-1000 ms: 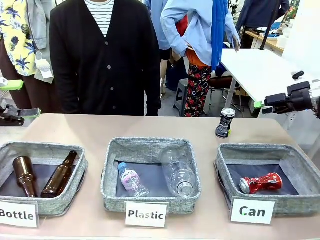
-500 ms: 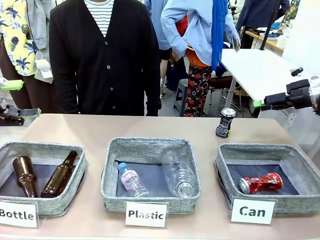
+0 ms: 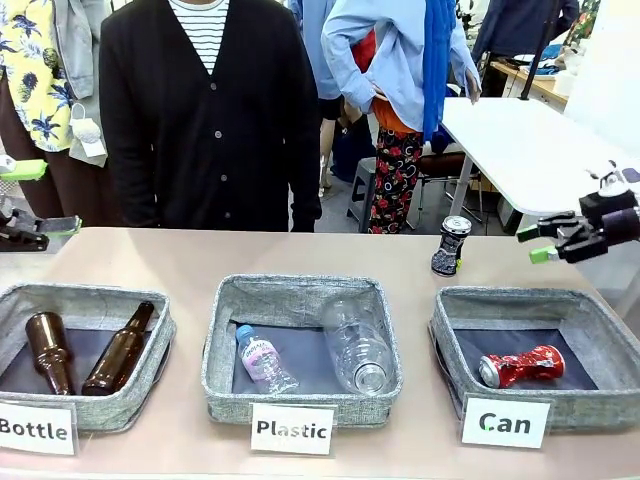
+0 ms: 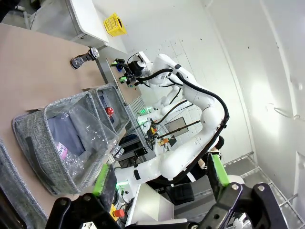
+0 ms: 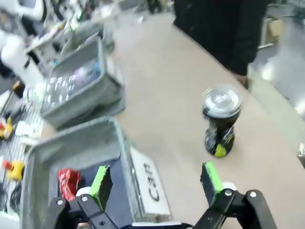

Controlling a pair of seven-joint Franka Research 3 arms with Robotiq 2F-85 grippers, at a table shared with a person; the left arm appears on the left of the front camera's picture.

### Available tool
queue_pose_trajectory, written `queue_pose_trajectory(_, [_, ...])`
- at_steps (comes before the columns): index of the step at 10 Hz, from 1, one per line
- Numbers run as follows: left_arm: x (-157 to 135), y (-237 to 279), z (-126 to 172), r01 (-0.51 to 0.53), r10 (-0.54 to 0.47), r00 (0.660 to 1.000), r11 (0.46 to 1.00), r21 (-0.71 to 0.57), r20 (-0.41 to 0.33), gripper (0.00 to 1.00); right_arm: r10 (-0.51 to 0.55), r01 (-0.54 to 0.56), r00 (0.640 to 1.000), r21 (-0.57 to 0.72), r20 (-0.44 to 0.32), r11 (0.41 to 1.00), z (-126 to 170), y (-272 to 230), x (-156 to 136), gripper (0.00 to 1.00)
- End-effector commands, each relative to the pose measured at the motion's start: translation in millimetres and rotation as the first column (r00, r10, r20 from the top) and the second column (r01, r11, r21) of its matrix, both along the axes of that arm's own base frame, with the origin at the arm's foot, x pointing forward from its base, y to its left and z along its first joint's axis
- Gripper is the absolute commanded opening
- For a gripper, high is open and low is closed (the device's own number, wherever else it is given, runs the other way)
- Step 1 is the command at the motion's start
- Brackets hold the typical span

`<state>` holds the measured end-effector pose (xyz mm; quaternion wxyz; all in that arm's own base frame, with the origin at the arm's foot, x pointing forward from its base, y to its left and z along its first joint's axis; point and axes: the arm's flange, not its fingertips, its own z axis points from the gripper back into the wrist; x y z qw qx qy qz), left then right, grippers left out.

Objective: Sort the can waste into the basket.
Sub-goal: Pick up the can waste from the table and place it in the right Fabric basket.

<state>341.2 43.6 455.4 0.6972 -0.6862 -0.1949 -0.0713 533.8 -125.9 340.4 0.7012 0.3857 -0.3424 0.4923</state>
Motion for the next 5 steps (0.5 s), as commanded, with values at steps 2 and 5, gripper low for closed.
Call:
queue_pose_trajectory(2, [-1.5, 0.2, 2.8, 0.007, -0.007, 1.000, 1.000, -0.006, 0.002, 1.00, -0.043, 0.047, 0.996, -0.059, 0.074, 0.997, -20.5, 14.8, 25.3, 1.00])
queue_pose_trajectory(5, [-1.5, 0.2, 2.8, 0.007, -0.007, 1.000, 1.000, -0.006, 0.002, 1.00, -0.096, 0.103, 0.984, -0.039, 0.153, 0.994, -45.5, 33.9, 38.6, 1.00])
